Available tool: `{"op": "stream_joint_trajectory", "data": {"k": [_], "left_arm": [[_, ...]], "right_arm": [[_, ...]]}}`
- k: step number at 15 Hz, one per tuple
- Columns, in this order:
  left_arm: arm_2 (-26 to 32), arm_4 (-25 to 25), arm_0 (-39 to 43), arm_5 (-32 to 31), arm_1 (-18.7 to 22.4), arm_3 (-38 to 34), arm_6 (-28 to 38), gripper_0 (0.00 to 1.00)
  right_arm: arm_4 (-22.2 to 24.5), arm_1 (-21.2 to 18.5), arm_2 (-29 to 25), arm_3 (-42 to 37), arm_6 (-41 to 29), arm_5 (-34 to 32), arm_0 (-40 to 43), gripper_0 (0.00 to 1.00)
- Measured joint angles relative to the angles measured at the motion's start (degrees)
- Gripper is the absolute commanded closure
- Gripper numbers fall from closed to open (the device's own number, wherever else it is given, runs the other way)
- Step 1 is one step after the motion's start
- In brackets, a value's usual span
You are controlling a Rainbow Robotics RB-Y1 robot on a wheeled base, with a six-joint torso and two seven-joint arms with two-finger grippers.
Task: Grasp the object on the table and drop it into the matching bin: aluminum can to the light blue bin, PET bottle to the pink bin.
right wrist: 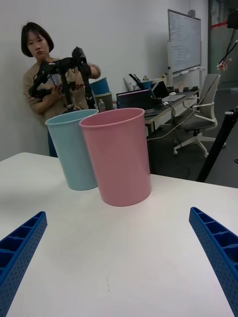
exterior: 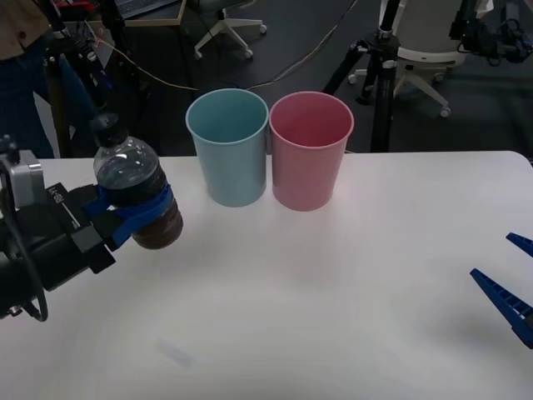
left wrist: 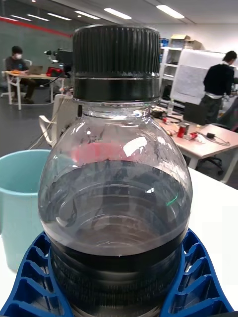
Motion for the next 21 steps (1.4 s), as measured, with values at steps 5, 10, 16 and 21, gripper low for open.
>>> {"op": "stream_joint_trajectory", "data": {"k": [5, 10, 16, 21], "left_arm": [[-2.8, -11.4, -12.6, 0.1, 3.8, 0.0, 17.9, 0.97], [-10.0, -19.0, -28.9, 0.1, 6.0, 4.2, 30.4, 0.95], [-22.9, -17.1, -49.7, 0.1, 5.9, 16.9, 30.9, 0.93], [-28.6, -17.4, -60.9, 0.1, -1.2, 28.8, 29.9, 0.92]], "right_arm": [[0.0, 0.0, 0.0, 0.0, 0.0, 0.0, 0.0, 0.00], [0.0, 0.0, 0.0, 0.0, 0.0, 0.0, 0.0, 0.00], [0.0, 0.0, 0.0, 0.0, 0.0, 0.0, 0.0, 0.00], [0.0, 0.0, 0.0, 0.0, 0.0, 0.0, 0.0, 0.00]]}}
